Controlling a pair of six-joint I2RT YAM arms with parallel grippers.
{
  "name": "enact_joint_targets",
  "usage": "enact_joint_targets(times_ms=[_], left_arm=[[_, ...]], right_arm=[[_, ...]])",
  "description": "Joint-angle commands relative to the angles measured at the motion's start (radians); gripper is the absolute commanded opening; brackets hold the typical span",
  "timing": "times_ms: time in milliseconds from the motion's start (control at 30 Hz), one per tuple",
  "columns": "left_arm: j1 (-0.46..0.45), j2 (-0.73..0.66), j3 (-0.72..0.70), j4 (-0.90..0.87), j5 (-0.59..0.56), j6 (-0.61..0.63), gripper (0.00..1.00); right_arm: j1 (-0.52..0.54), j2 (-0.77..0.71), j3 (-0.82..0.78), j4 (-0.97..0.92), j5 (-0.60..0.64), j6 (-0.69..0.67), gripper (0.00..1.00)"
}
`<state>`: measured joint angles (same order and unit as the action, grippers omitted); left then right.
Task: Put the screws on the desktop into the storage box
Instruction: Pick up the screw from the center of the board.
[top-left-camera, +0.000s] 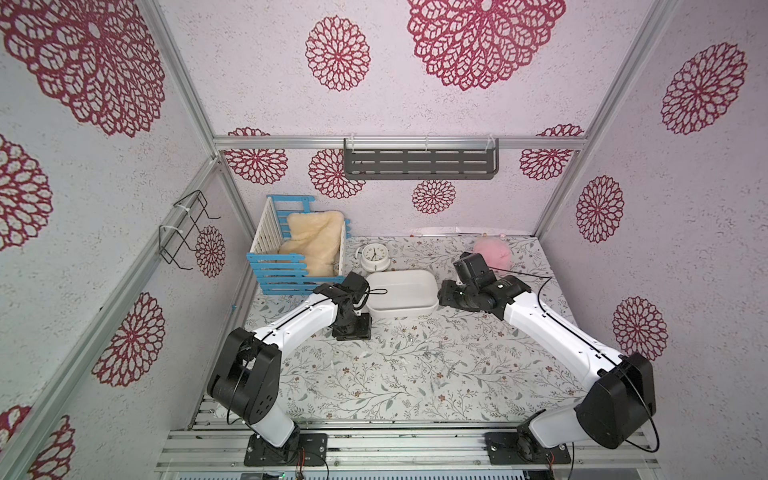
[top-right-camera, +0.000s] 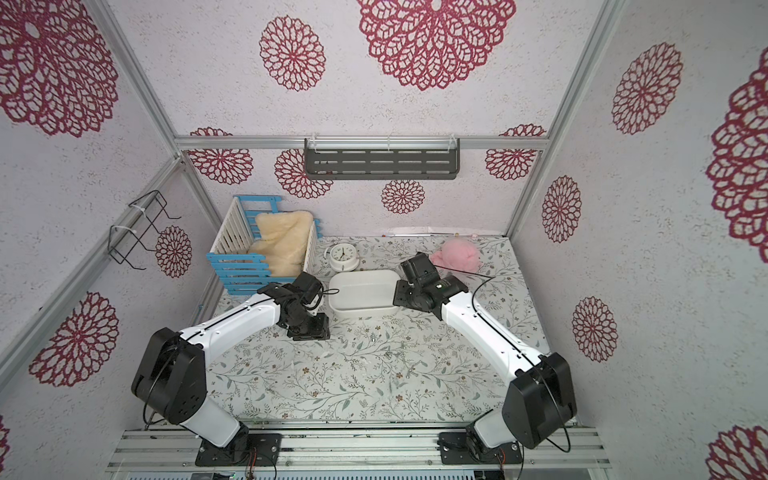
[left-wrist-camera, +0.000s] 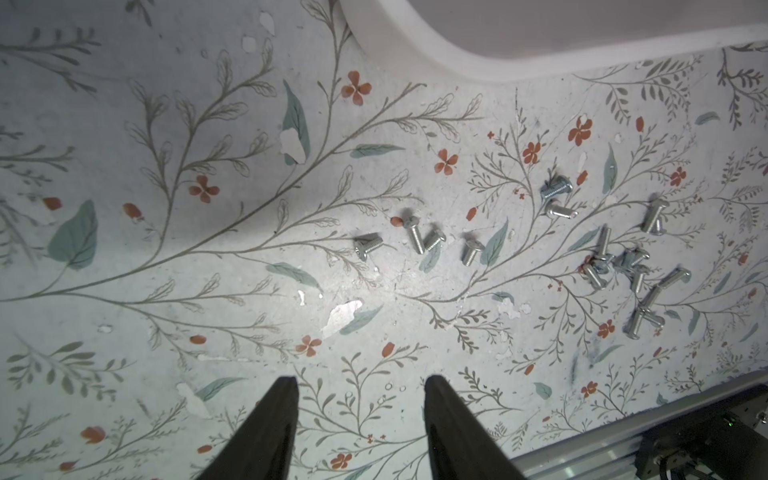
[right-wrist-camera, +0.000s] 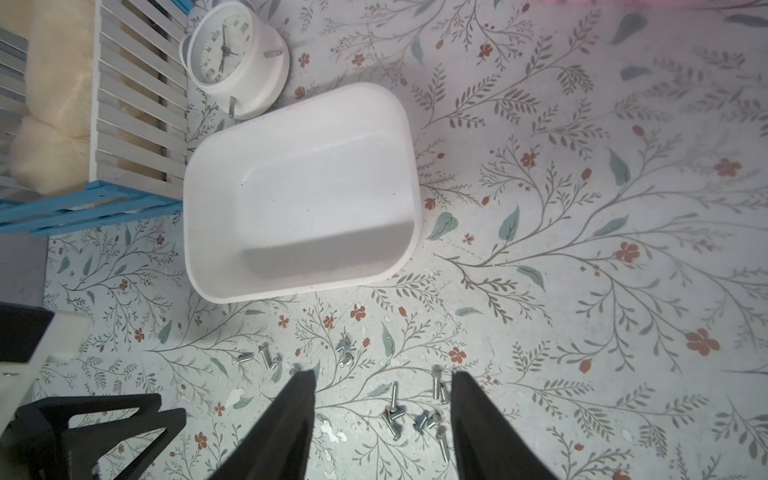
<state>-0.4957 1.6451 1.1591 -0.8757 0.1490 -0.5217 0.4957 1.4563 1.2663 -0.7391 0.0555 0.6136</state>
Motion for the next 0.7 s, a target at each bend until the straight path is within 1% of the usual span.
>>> enact_joint_targets(times_ms=[0,100,200,400,567,633,667], left_arm=[[-0.001,0.044,0.03,0.007,-0.018,-0.017,0.52],[0.0,0.079,0.061,0.007,-0.046,-0.011,0.5],[-0.004,0.13,0.097,0.0,-0.039,-0.002,0.49],[-0.029,0.234,0.16,-0.009,-0.036,-0.008,0.49],[-0.061,0.307,0.235,-0.082,-0.111,-0.013,0.48],[-0.073,0.308,0.25,-0.1,-0.136,-0.019,0.47],[-0.076,0.348,0.253,-0.107,-0.145,-0.023,0.47]], right_arm=[[0.0,0.003,0.028,0.051,-0.004,-0.009,0.56],[-0.001,0.023,0.03,0.05,-0.022,-0.027,0.56],[-0.001,0.009,-0.003,0.085,-0.024,-0.023,0.56],[-0.001,0.015,-0.001,0.086,-0.029,-0.037,0.56],[-0.003,0.012,0.0,0.081,-0.028,-0.054,0.56],[-0.006,0.008,-0.002,0.081,-0.026,-0.058,0.56],[-0.008,0.005,-0.005,0.082,-0.028,-0.058,0.56]])
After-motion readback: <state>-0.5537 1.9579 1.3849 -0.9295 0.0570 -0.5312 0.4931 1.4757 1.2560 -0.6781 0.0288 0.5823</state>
